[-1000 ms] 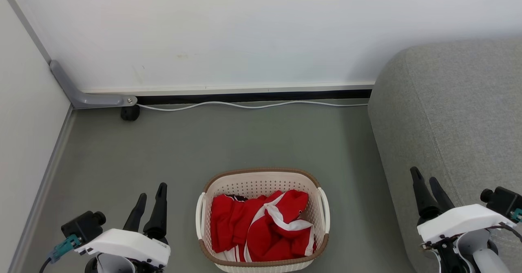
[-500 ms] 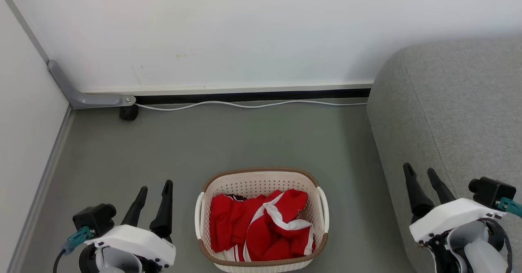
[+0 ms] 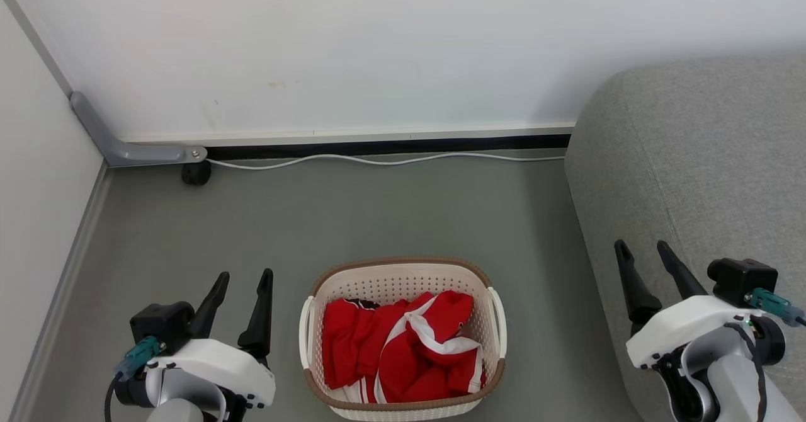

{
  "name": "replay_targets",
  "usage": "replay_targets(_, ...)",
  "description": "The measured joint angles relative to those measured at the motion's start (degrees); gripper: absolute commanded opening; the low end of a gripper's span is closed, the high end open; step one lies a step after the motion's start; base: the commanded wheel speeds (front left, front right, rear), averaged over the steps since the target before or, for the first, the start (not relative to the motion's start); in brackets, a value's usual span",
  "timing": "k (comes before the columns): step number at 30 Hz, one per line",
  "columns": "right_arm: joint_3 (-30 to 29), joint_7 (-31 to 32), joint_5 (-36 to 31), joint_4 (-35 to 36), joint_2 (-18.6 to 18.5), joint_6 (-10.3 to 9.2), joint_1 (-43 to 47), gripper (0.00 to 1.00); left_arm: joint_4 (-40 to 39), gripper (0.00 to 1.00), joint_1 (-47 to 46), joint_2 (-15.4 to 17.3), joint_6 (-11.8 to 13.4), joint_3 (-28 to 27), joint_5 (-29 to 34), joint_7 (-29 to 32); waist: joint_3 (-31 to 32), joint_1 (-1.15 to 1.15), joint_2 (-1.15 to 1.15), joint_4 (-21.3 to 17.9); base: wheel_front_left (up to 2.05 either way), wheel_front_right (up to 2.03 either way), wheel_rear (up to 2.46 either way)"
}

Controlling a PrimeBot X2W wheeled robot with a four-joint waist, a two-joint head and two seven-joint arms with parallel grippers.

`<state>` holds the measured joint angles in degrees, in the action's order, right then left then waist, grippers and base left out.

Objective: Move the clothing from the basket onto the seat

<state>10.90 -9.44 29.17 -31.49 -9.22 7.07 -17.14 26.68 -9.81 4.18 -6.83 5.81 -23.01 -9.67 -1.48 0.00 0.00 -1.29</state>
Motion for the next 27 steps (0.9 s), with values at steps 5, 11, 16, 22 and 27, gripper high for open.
replay_targets(5, 0.05, -0.76, -3.38, -0.56, -0.22, 0.00, -0.75, 1.00, 0.04, 1.00, -0.41, 0.00, 0.00, 0.00, 3.47, -0.99, -0.08, 0.00, 0.00, -0.10, 0.00, 0.00, 0.00)
replay_targets(11, 0.33, -1.88, -7.14, -1.12, -0.55, 0.00, -1.59, 1.00, 0.33, 1.00, -1.01, -0.01, 0.00, 0.00, 7.54, -1.74, -0.27, 0.00, 0.00, -0.21, 0.00, 0.00, 0.00)
replay_targets(16, 0.48, -2.70, -10.16, -1.41, -0.87, 0.00, -2.85, 1.00, 0.35, 1.00, -1.34, -0.05, 0.00, -0.11, 10.71, -2.54, -0.48, 0.00, 0.00, -0.31, 0.00, 0.00, 0.00)
replay_targets(22, -0.49, -3.67, -13.73, -2.15, -0.88, 0.01, -3.77, 1.00, 0.71, 1.00, -1.96, -0.47, 0.00, -1.08, 14.22, -3.55, -0.79, 0.00, 0.00, -0.43, 0.00, 0.00, 0.00)
replay_targets(27, -2.60, -4.31, -16.97, -2.45, -0.69, 0.01, -4.13, 1.00, 1.03, 1.00, -2.68, -1.13, 0.00, -2.22, 16.92, -4.55, -1.08, 0.00, 0.00, -0.42, 0.00, 0.00, 0.00)
